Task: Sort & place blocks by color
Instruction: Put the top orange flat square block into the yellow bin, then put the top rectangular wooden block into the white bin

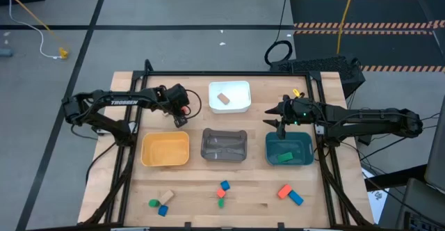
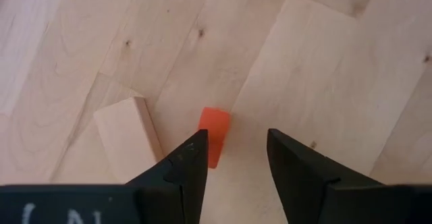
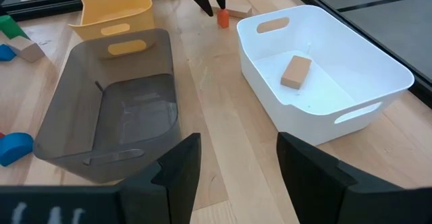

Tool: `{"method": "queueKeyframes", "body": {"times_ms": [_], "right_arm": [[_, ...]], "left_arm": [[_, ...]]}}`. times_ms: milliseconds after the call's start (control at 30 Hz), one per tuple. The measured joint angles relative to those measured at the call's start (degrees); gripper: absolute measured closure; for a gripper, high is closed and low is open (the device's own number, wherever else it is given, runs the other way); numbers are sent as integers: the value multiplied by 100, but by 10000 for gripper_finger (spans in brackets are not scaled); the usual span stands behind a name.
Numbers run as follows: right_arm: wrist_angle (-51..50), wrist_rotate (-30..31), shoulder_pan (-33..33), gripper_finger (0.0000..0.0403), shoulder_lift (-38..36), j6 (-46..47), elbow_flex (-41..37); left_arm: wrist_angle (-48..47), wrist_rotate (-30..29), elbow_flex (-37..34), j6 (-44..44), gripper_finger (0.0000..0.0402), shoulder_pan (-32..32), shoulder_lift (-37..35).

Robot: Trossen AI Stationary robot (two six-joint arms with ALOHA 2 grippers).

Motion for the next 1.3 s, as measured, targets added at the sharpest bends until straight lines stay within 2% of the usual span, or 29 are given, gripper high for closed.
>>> {"method": "queueKeyframes", "body": {"times_ms": [200,333,567,900,1100,1300], "right_arm": [[0,0,-1,218,0,1,0],[0,0,-1,218,0,75,0],[0,0,1,218,0,179,0],[0,0,1,218,0,193,0],[0,1,1,218,0,192,0],[0,2,1,218,0,178,0]], "left_arm": [[62,-3,0,544,245,0,0],[172,-3,-14,556,245,4,-2],[884,-49,-492,730,245,20,-25],[1062,-143,-792,594,245,13,-8],[1595,-369,-762,634,245,15,-7],[1688,-1171,-571,338,245,86,-7]]}}
